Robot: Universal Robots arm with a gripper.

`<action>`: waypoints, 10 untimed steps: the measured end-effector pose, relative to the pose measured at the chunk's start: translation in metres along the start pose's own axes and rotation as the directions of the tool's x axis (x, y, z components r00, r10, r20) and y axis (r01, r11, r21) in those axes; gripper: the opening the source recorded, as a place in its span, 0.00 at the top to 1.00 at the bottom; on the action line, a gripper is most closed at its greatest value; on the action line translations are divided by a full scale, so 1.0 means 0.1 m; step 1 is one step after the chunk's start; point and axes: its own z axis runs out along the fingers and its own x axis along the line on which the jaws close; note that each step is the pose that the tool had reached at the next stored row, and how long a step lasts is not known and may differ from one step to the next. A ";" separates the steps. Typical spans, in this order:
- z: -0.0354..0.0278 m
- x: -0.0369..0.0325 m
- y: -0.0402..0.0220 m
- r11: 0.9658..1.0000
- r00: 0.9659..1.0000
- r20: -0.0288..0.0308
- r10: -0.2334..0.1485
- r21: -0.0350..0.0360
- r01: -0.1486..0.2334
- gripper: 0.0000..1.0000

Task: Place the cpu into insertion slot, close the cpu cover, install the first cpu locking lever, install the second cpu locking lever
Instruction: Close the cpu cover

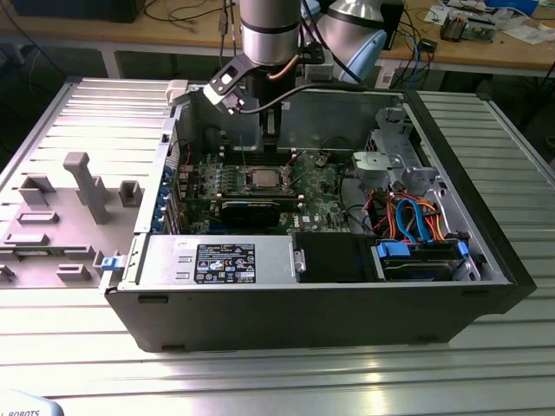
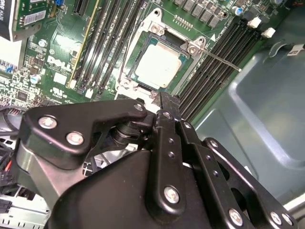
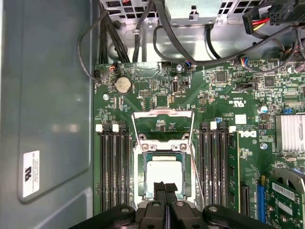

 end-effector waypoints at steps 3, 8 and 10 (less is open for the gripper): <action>-0.011 0.001 0.001 1.000 1.000 0.000 0.000 0.000 0.000 0.89; -0.014 0.000 0.007 1.000 1.000 0.000 0.000 0.000 0.000 0.89; -0.013 0.001 0.012 1.000 1.000 0.000 0.000 0.000 0.000 0.89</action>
